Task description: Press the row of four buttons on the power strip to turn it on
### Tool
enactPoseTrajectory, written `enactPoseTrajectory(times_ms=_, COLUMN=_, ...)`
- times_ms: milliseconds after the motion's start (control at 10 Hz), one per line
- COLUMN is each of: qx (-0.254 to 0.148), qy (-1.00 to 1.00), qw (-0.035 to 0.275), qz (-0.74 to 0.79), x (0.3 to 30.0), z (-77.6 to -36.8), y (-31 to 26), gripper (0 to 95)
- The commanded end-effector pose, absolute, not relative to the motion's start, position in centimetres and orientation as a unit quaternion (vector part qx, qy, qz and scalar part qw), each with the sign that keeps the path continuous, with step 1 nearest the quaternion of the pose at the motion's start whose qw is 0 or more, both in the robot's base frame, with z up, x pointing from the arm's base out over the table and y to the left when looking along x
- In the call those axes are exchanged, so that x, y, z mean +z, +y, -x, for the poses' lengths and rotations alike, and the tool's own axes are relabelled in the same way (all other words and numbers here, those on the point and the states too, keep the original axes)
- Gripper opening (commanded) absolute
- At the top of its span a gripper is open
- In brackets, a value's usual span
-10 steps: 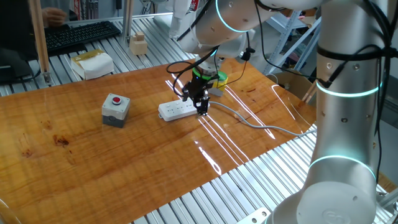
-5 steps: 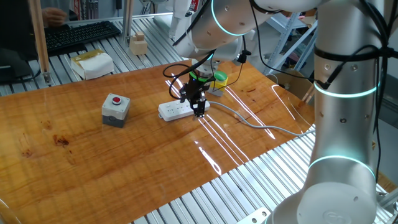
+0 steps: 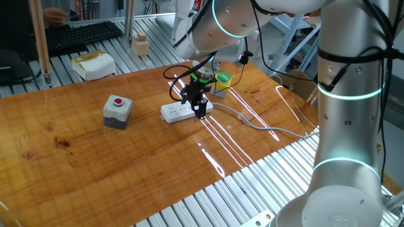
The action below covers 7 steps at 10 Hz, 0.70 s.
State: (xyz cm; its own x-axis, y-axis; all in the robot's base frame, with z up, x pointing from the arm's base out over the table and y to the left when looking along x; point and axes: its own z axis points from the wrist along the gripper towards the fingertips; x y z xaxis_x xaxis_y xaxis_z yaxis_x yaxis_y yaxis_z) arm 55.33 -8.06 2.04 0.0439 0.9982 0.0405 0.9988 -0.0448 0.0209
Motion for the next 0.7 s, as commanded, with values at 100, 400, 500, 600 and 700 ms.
enactPoseTrajectory(times_ms=100, qx=-0.021, qy=-0.691, qw=0.005, qz=0.722, x=2.00, z=-55.38, y=-8.04, gripper=95.0)
enactPoseTrajectory(times_ms=400, qx=-0.023, qy=-0.693, qw=0.004, qz=0.721, x=1.92, z=-55.49, y=-7.87, gripper=95.0)
enactPoseTrajectory(times_ms=500, qx=-0.023, qy=-0.694, qw=0.004, qz=0.720, x=1.98, z=-55.60, y=-7.80, gripper=95.0)
enactPoseTrajectory(times_ms=600, qx=-0.023, qy=-0.694, qw=0.004, qz=0.719, x=2.00, z=-55.65, y=-7.76, gripper=95.0)
enactPoseTrajectory(times_ms=700, qx=-0.024, qy=-0.695, qw=0.003, qz=0.719, x=2.02, z=-55.68, y=-7.67, gripper=95.0)
